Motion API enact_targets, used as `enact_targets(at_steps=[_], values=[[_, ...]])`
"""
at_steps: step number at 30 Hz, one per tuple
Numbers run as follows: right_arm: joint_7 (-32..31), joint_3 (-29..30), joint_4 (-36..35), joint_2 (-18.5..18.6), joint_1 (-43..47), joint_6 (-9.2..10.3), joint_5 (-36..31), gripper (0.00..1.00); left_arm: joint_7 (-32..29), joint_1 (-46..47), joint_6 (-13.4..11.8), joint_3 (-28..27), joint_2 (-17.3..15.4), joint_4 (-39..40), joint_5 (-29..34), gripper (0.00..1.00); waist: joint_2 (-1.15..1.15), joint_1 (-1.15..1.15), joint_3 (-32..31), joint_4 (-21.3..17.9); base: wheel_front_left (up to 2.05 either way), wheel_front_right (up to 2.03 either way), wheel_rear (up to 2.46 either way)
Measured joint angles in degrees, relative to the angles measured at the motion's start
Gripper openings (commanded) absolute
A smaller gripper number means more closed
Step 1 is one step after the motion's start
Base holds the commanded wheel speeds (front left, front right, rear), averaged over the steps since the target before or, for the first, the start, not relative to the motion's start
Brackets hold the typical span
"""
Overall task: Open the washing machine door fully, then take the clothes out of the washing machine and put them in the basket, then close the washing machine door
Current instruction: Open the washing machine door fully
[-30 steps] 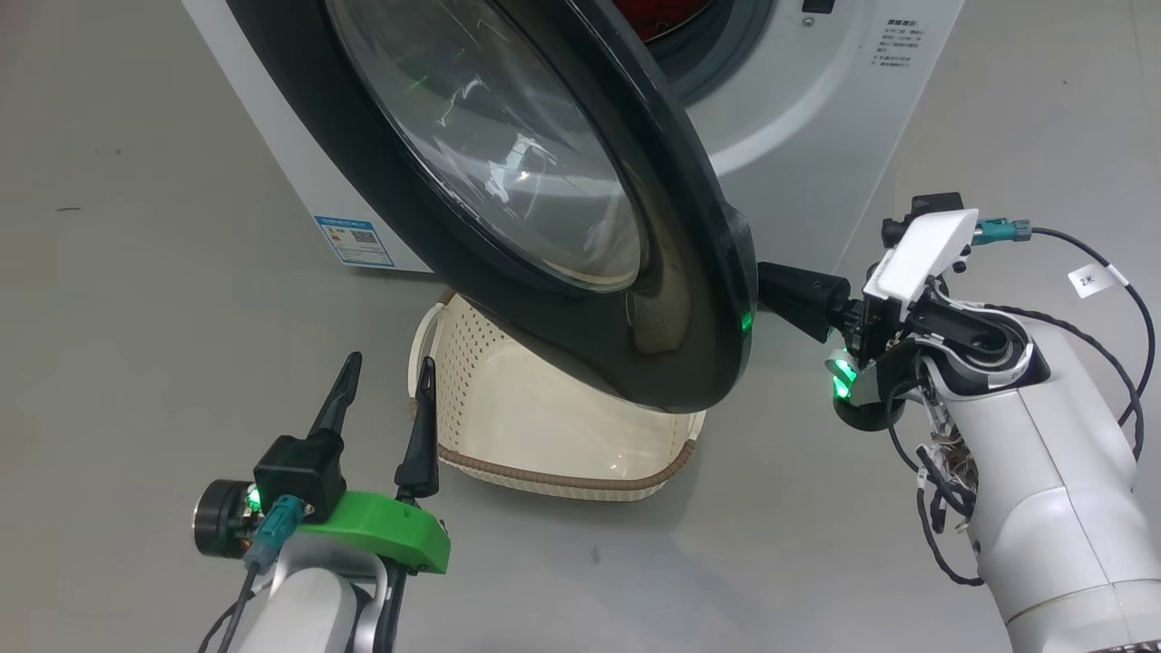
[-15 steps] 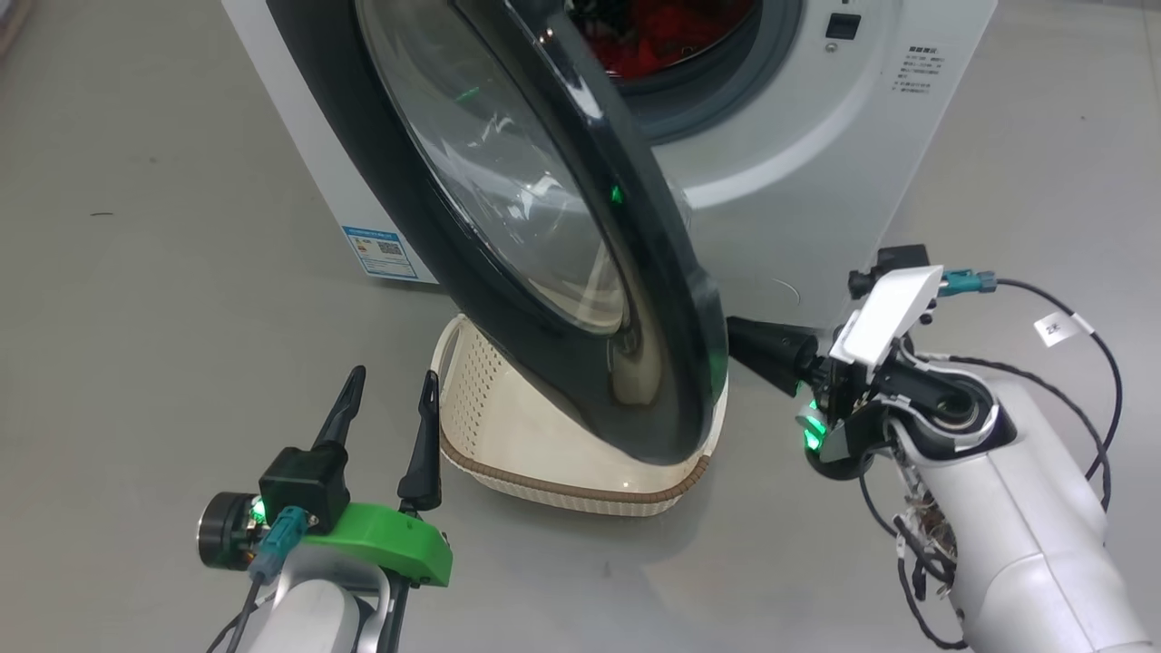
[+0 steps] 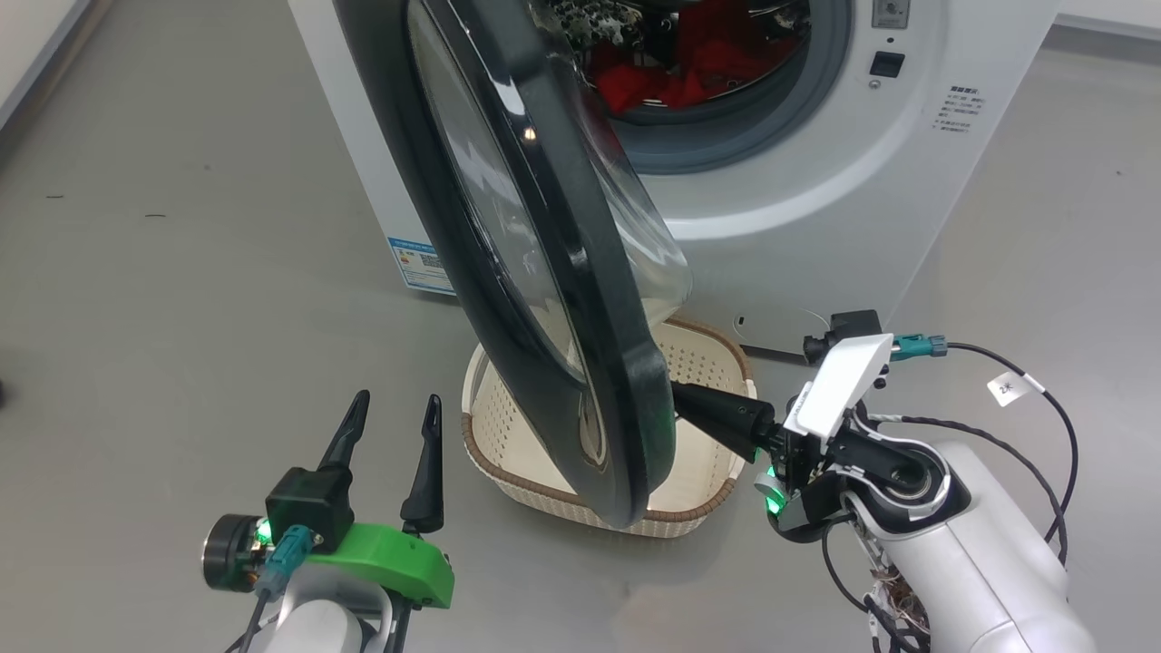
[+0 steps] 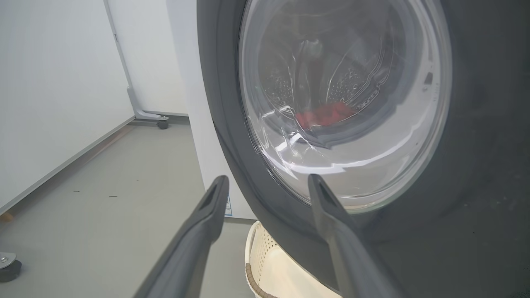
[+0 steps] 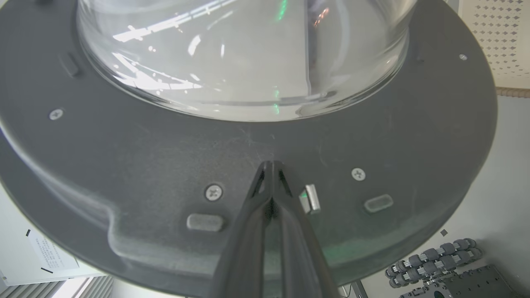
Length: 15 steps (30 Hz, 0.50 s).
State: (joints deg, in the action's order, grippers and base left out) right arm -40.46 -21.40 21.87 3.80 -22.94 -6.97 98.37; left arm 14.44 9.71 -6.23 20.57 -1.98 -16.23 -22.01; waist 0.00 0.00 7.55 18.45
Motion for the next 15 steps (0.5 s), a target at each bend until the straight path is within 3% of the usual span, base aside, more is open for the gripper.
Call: enact_targets(at_steps=[15], values=[[3.98,-7.32,-3.23,-0.01,2.05,0.00,1.21,0.00,0.00,-0.71,0.00,-0.18,-0.01,0.05,-0.14,1.00,0.00,0.00,-0.82,3.78,0.00,0.00,0.00]])
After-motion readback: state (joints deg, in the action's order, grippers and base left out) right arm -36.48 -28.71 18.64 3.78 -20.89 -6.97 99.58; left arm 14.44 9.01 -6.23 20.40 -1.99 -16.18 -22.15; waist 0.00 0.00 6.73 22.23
